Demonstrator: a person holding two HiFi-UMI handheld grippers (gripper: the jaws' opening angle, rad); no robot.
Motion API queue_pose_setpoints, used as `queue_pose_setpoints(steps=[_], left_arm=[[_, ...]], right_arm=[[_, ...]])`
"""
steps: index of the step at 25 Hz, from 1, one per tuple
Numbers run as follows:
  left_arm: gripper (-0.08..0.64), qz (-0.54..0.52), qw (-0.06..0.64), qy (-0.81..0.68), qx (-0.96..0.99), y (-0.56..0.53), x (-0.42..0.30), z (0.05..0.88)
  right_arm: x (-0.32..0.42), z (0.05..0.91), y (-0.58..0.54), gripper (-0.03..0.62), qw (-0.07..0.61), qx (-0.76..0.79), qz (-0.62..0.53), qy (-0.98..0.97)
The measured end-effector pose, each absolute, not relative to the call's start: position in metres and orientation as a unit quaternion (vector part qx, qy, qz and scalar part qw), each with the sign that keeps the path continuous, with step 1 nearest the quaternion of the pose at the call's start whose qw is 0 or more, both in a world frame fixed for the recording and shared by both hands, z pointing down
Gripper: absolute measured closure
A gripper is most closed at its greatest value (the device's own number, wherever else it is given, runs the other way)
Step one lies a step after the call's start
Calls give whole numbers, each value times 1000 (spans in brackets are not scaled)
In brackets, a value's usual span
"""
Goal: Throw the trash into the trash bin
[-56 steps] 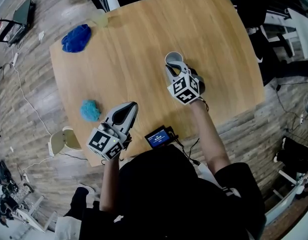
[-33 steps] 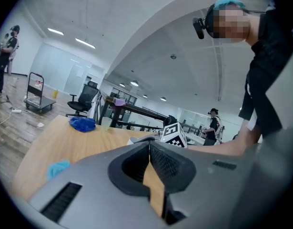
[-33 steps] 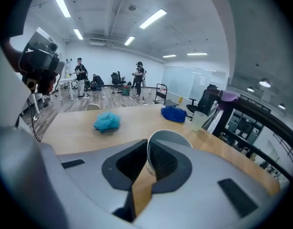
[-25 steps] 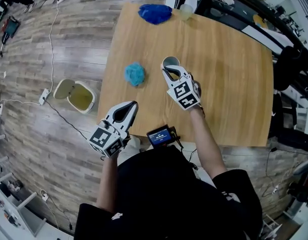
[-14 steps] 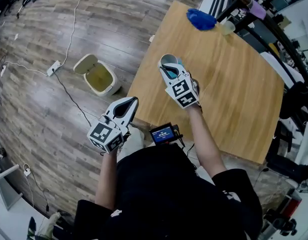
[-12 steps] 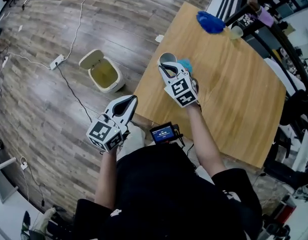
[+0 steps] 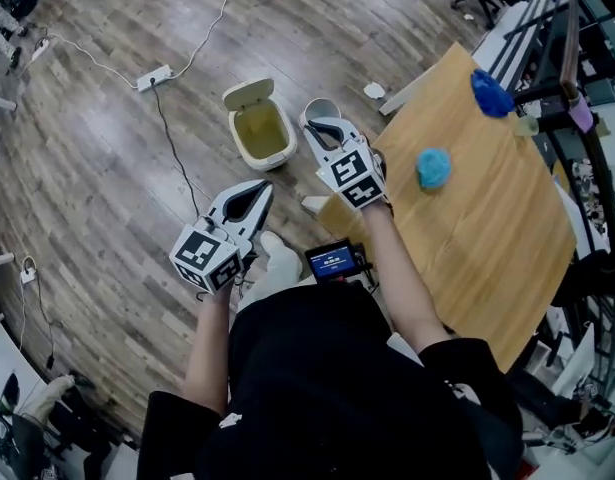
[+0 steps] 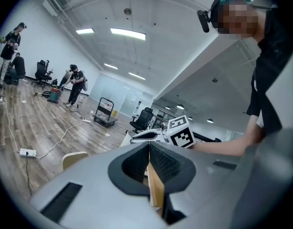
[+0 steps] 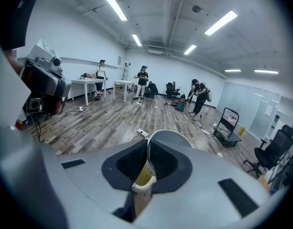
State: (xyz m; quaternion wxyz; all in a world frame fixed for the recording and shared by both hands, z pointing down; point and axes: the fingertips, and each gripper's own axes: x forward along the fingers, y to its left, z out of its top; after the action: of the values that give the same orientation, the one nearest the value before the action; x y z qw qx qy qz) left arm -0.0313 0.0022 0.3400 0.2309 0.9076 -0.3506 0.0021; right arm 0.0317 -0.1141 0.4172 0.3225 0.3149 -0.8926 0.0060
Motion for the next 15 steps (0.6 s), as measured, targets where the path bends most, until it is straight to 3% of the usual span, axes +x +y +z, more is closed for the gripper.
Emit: queue_pose_setpoints(steps=[6,15], left_arm=[[551,-6,258,-406,877,-7,-78,371],[551,4,333,-421,844,-39,-79,436]], right_arm=[[-23,426,-121,578,326,271,9,-906],[-58,513,-161,578,358,198,48,-911]])
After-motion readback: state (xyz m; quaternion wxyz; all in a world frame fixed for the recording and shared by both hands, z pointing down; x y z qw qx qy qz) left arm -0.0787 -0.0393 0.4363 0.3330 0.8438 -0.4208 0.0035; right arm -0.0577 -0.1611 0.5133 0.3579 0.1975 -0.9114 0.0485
